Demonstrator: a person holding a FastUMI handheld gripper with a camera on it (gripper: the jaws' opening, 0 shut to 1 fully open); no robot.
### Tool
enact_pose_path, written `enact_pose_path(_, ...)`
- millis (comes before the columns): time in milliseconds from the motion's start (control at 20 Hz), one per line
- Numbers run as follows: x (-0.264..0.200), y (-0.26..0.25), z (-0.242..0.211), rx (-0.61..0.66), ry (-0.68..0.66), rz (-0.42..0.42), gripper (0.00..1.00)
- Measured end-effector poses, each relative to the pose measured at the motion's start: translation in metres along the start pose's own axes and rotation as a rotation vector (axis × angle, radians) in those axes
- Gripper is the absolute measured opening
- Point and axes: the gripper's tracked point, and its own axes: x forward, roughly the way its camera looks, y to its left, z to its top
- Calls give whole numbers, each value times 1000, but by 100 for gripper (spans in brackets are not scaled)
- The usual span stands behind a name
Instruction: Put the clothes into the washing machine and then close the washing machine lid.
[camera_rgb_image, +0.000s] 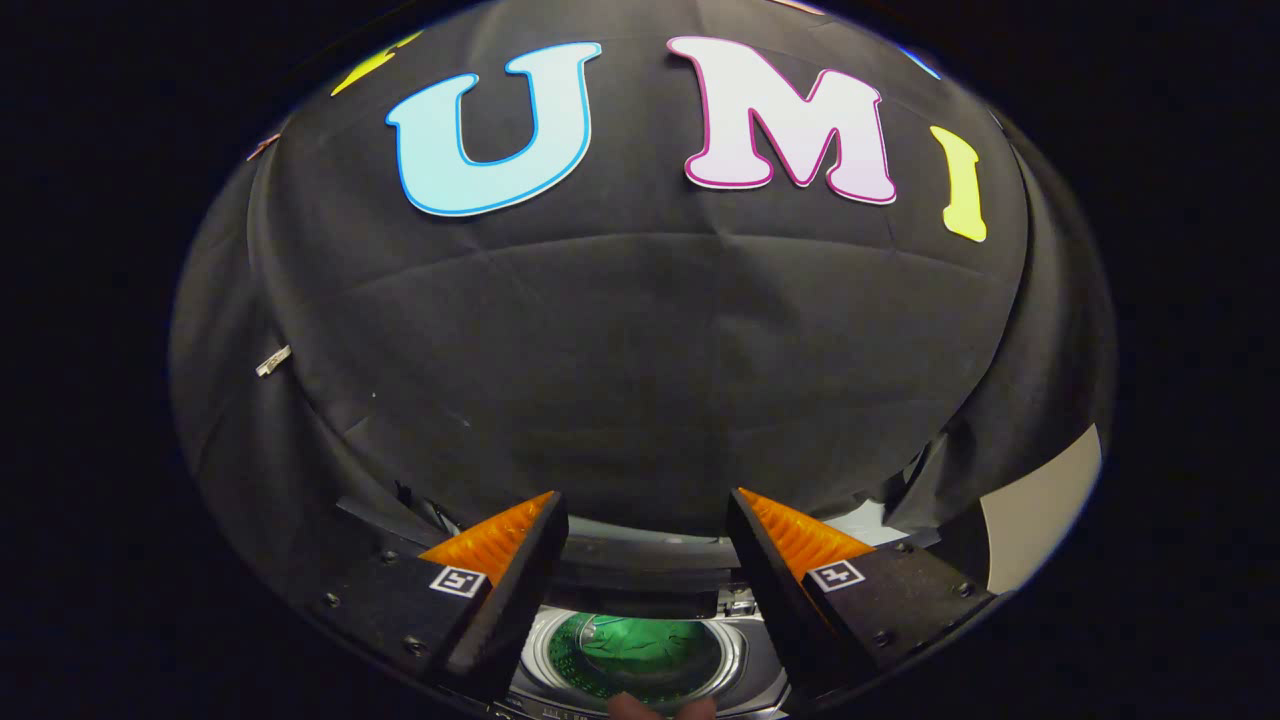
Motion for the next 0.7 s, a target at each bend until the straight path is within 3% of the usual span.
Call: enact_pose_path(700, -55, 10, -61, -5, -40, 91, 100)
